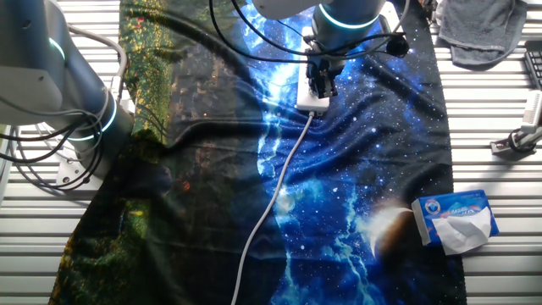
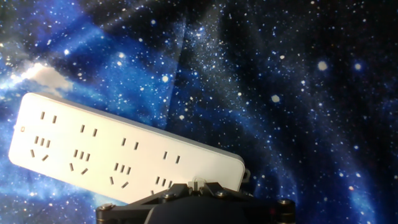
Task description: Turn on the power strip by pressing the button
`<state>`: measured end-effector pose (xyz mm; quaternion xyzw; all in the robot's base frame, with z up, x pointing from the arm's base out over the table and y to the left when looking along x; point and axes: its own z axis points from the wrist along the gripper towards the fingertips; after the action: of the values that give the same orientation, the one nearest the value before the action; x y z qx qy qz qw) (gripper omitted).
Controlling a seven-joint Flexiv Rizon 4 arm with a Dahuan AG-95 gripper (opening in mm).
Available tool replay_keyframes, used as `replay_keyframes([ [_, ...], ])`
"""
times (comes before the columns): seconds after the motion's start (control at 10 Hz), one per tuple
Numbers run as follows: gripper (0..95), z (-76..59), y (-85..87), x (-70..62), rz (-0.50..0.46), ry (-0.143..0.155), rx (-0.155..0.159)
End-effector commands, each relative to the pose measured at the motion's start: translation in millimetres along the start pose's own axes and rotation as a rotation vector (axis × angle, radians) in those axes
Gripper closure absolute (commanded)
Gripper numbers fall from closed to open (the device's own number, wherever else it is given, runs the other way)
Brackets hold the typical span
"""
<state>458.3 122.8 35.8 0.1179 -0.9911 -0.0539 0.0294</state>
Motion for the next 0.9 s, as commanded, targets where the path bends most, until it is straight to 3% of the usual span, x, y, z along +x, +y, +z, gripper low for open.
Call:
replay_keyframes([
  [0.1, 95.0, 0.5, -0.2, 0.1, -0.002, -0.001, 0.0],
  [0.6, 95.0, 0.5, -0.2, 0.1, -0.006, -0.023, -0.015],
  [0.9, 95.0, 0.5, -0.2, 0.1, -0.006, -0.019, -0.013],
])
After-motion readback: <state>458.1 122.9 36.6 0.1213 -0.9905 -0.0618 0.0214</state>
